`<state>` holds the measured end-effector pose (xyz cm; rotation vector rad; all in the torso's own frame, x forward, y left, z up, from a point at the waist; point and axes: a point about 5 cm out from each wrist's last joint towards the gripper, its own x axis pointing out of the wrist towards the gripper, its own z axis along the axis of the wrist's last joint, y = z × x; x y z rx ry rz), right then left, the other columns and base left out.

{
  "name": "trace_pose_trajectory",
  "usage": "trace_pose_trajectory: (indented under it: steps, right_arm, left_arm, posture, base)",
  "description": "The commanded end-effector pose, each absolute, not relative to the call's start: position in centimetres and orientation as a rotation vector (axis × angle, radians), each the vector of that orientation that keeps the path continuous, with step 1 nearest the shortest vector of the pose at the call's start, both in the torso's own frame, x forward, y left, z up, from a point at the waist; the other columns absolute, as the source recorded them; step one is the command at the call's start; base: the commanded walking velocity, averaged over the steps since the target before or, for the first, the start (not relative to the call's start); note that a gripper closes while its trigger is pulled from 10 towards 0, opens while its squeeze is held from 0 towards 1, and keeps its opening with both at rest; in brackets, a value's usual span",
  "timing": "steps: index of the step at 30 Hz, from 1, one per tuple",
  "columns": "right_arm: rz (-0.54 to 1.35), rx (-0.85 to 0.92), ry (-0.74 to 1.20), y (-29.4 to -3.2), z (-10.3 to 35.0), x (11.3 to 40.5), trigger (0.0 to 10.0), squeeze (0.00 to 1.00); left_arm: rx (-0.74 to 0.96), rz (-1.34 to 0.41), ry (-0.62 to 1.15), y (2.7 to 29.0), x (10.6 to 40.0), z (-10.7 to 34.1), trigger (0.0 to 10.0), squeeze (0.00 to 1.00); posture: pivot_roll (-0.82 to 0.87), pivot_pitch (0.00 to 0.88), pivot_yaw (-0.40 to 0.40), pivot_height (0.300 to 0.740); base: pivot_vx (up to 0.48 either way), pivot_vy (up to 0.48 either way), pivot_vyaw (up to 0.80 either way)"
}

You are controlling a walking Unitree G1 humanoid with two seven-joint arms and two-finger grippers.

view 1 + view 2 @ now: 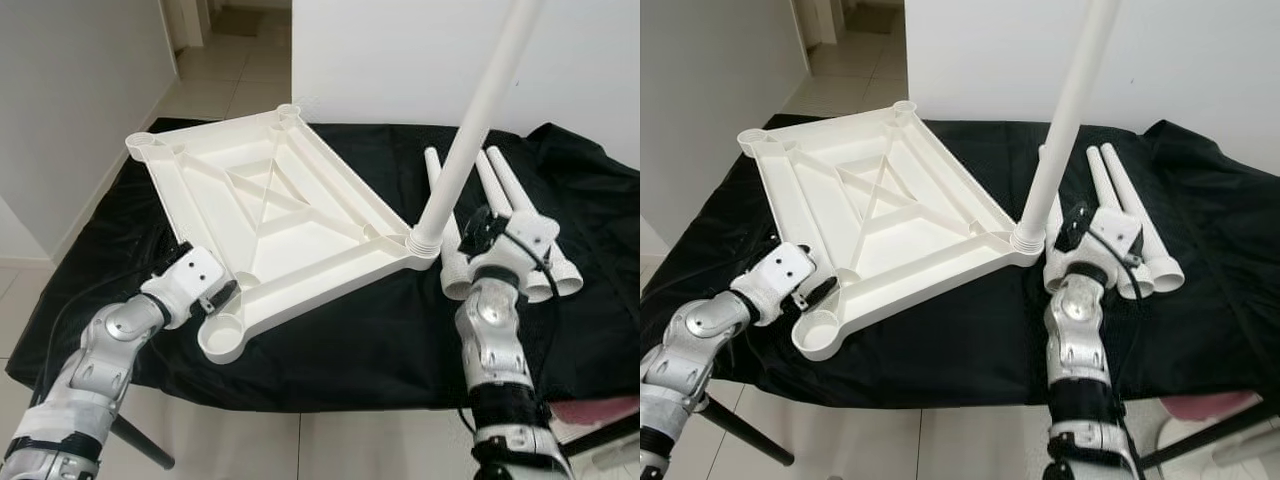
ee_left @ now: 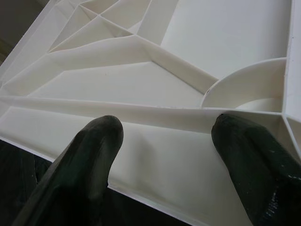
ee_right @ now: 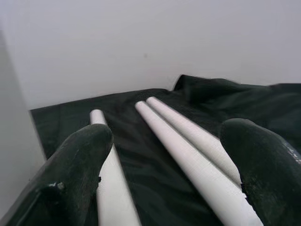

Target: Building children table

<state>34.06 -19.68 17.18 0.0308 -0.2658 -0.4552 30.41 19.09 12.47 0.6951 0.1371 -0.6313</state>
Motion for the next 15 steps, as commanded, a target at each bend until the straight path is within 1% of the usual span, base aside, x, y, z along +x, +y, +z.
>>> trace_pose_trajectory:
  steps: [1, 3, 7, 10, 12, 15]
  right_arm:
    - [-0.408, 0.038, -0.242, -18.9, 17.1, 34.8, 10.0, 0.0]
    - [-0.366, 0.04, -0.245, -18.0, 17.9, 35.8, 10.0, 0.0]
    - [-0.348, 0.042, -0.243, -17.7, 18.1, 36.1, 10.0, 0.0]
    - [-0.294, 0.07, -0.214, -16.7, 18.7, 37.5, 10.0, 0.0]
    - [-0.294, 0.07, -0.214, -16.7, 18.7, 37.5, 10.0, 0.0]
    - [-0.25, 0.114, -0.191, -15.5, 19.5, 38.9, 10.0, 0.0]
  left_arm:
    - [0.702, -0.672, 0.221, 18.7, 29.8, 10.6, 10.0, 0.0]
    - [0.699, -0.682, 0.22, 18.5, 29.6, 10.5, 10.0, 0.0]
    - [0.698, -0.687, 0.22, 18.4, 29.5, 10.5, 10.0, 0.0]
    - [0.679, -0.748, 0.24, 17.6, 28.7, 10.0, 10.0, 0.0]
    - [0.679, -0.748, 0.24, 17.6, 28.7, 10.0, 10.0, 0.0]
    - [0.64, -0.888, 0.291, 15.9, 27.0, 9.1, 10.0, 0.0]
  posture:
    - [0.03, 0.026, -0.048, 0.74]
    - [0.03, 0.027, -0.052, 0.74]
    - [0.04, 0.027, -0.052, 0.74]
    - [0.04, 0.028, -0.056, 0.74]
    - [0.04, 0.028, -0.056, 0.74]
    - [0.04, 0.03, -0.052, 0.74]
  base:
    - [0.0, 0.0, 0.0]
    - [0.0, 0.0, 0.0]
    - [0.0, 0.0, 0.0]
    - [0.0, 0.0, 0.0]
    - [0.0, 0.0, 0.0]
    - [0.0, 0.0, 0.0]
